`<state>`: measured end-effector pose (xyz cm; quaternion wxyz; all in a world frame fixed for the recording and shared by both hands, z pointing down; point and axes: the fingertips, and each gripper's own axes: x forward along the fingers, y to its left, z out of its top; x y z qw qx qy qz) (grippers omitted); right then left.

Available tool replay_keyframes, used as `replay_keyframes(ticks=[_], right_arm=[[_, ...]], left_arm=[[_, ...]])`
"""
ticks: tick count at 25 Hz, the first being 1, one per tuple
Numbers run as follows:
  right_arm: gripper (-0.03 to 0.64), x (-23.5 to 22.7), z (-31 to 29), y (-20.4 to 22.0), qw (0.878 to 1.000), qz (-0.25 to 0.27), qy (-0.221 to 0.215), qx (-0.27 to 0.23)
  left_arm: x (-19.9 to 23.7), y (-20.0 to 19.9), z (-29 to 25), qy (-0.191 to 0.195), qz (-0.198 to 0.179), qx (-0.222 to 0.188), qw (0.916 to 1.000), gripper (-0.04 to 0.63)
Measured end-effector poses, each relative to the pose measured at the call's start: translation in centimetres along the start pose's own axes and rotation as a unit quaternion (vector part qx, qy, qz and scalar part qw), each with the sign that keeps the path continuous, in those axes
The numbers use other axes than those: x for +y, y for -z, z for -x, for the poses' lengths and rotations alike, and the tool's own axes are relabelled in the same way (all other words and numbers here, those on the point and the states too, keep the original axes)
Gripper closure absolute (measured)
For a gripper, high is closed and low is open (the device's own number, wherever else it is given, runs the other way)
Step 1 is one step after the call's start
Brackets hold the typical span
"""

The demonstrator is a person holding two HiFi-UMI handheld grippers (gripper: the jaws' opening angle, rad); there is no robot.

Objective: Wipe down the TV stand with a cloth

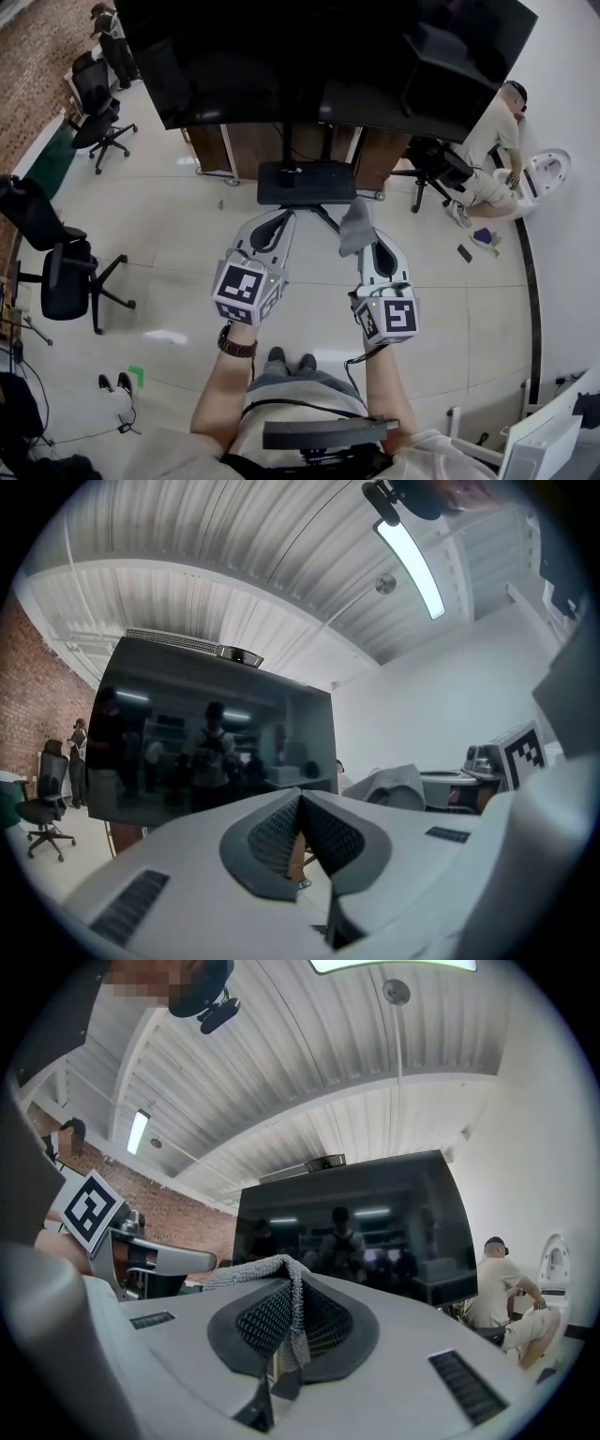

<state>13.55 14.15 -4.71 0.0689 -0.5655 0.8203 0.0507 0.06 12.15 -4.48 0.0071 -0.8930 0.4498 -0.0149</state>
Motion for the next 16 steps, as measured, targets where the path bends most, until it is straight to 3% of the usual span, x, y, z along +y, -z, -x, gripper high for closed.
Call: replay_keyframes(ticks=[16], right_arm=[[0.611, 3.0, -1.6, -0.2, 1.0, 0.001, -0.012, -0.003]], left_arm=[[1.7, 0.0, 1.0, 0.004, -0.002, -0.002, 1.0, 0.568]])
